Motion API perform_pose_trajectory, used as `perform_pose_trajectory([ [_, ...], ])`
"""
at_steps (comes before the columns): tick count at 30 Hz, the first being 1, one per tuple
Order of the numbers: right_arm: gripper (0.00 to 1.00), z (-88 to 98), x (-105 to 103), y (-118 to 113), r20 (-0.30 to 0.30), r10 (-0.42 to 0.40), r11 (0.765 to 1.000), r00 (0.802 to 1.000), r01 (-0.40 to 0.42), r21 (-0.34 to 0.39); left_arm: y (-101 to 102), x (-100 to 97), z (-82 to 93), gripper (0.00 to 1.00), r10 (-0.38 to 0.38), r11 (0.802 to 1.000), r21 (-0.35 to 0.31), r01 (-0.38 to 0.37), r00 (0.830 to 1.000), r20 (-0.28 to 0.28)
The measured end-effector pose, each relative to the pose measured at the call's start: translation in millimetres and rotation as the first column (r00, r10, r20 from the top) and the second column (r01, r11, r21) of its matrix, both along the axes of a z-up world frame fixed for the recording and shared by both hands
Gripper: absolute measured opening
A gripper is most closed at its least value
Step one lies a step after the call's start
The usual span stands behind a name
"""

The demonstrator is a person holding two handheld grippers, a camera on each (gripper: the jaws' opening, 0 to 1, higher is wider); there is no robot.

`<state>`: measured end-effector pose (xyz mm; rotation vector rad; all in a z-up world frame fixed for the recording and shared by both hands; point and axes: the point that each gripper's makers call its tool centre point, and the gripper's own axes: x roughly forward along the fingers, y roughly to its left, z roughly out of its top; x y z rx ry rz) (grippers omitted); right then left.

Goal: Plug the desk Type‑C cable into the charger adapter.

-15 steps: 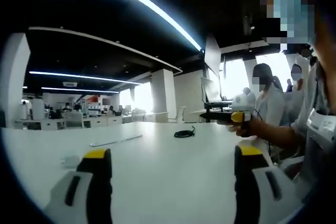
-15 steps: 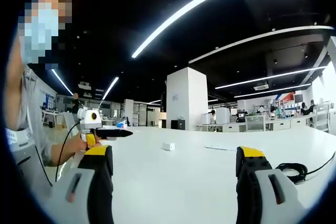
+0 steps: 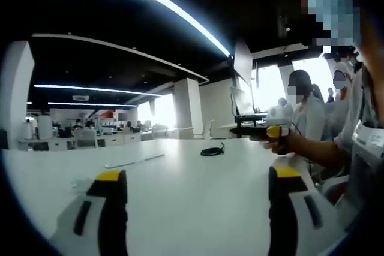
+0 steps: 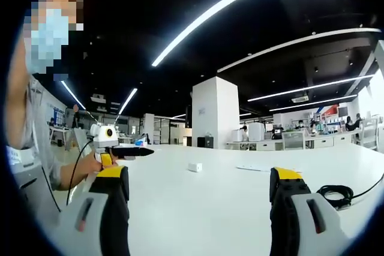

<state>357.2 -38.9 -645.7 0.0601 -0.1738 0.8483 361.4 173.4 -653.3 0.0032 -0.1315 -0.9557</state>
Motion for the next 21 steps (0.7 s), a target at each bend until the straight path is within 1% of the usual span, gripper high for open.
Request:
perform_pose_trajectory([
  [6,1.0,-0.5,-0.5,0.0,0.0,-0.002,1.0,1.0,0.002,0.002,6.6,0.2,4.6,0.99,0.0,0.999,-0.048,-0.001,1.0,-0.017],
  [9,1.0,-0.5,0.2,-0.2,-0.003,-0.003,1.0,1.0,0.003,0.013,6.7,0.3,5.0,0.99,-0.002,0.998,-0.059,0.001,1.0,-0.023],
  [13,1.0,-0.9,-0.6,0.3,0.001,0.001,1.0,1.0,-0.001,0.009,4.4,-1.4,1.4,1.0,0.002,0.999,-0.032,-0.002,1.0,-0.004],
  [15,1.0,-1.7,-1.2,1.7,0.003,0.002,1.0,1.0,-0.002,0.003,2.6,-1.3,-2.3,1.0,0.009,1.0,0.001,-0.009,1.0,0.013],
  [16,1.0,-1.9,-1.0,2.2,0.003,0.004,1.0,1.0,-0.004,0.002,2.2,-1.3,-3.2,1.0,0.007,1.0,0.008,-0.007,1.0,0.015],
  [18,1.0,-1.8,-0.7,3.0,0.0,0.007,1.0,1.0,-0.007,0.005,2.7,-0.9,-3.9,1.0,0.007,1.0,0.009,-0.007,1.0,0.011],
  [21,1.0,-2.1,-1.3,3.6,0.002,0.008,1.0,1.0,-0.008,0.004,5.3,-0.7,-2.2,1.0,0.004,1.0,-0.013,-0.004,1.0,-0.001],
])
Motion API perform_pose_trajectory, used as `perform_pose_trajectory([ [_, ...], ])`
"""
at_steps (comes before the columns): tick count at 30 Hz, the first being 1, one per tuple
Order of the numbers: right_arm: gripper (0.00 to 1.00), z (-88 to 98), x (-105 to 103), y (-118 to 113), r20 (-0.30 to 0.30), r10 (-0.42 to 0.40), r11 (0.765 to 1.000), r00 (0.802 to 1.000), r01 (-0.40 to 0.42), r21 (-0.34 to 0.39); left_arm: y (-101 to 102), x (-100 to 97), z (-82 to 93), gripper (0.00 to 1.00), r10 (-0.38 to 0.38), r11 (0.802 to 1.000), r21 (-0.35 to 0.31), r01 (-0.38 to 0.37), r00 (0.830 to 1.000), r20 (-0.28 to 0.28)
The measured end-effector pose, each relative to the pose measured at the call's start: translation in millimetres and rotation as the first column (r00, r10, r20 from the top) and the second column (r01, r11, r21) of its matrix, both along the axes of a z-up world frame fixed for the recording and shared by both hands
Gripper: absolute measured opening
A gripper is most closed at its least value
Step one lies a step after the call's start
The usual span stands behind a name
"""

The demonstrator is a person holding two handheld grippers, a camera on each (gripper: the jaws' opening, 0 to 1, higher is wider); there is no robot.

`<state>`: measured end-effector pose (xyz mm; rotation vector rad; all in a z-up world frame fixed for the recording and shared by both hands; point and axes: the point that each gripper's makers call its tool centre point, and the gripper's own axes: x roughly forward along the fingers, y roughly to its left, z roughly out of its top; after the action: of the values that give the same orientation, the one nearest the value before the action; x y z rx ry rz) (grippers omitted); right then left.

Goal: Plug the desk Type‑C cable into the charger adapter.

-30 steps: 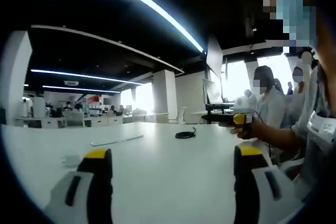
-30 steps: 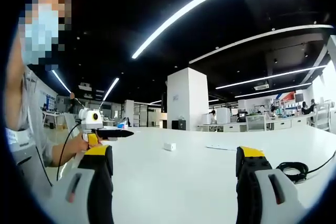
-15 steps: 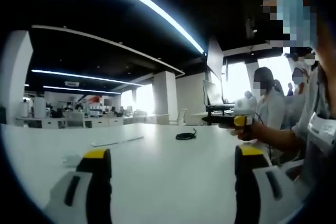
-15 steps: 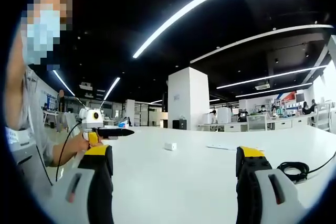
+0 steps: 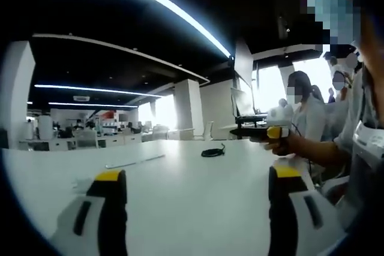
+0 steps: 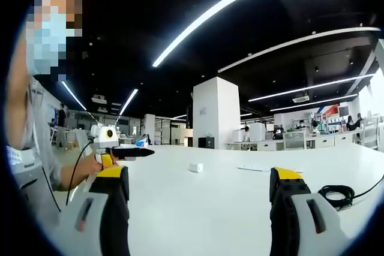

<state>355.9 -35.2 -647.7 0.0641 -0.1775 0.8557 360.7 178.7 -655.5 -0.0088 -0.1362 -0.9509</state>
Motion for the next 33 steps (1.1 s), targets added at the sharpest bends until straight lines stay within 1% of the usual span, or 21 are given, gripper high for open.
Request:
perform_pose_trajectory([
  [6,1.0,-2.6,1.1,0.8,-0.005,-0.002,1.0,1.0,0.001,-0.011,4.8,1.4,8.9,1.0,-0.005,0.998,-0.069,0.004,1.0,-0.019],
  [10,1.0,-3.5,0.8,1.0,-0.007,-0.002,1.0,1.0,0.002,-0.015,3.6,0.0,9.0,1.0,0.001,0.998,-0.062,-0.001,1.0,-0.004],
  [15,1.0,-2.2,1.6,0.1,-0.005,-0.003,1.0,1.0,0.003,-0.012,0.1,-0.6,5.8,1.0,-0.001,1.0,-0.03,0.001,1.0,0.008],
  [24,1.0,-3.7,3.5,-0.5,-0.009,-0.008,1.0,1.0,0.008,-0.018,2.2,-1.3,8.2,1.0,-0.008,0.998,-0.056,0.008,1.0,-0.005],
  [26,1.0,-4.1,4.2,-1.1,-0.012,-0.011,1.0,1.0,0.011,-0.018,1.6,-0.6,7.6,1.0,-0.001,0.999,-0.048,0.001,1.0,-0.001],
  [28,1.0,-4.1,3.8,-1.9,-0.01,-0.013,1.0,1.0,0.013,-0.019,0.7,-1.4,8.8,1.0,0.0,0.999,-0.042,0.0,1.0,0.019],
  [33,1.0,-3.1,2.7,-2.1,-0.004,-0.012,1.0,1.0,0.012,-0.017,-3.3,-2.2,5.9,1.0,-0.008,1.0,-0.026,0.008,1.0,0.014],
])
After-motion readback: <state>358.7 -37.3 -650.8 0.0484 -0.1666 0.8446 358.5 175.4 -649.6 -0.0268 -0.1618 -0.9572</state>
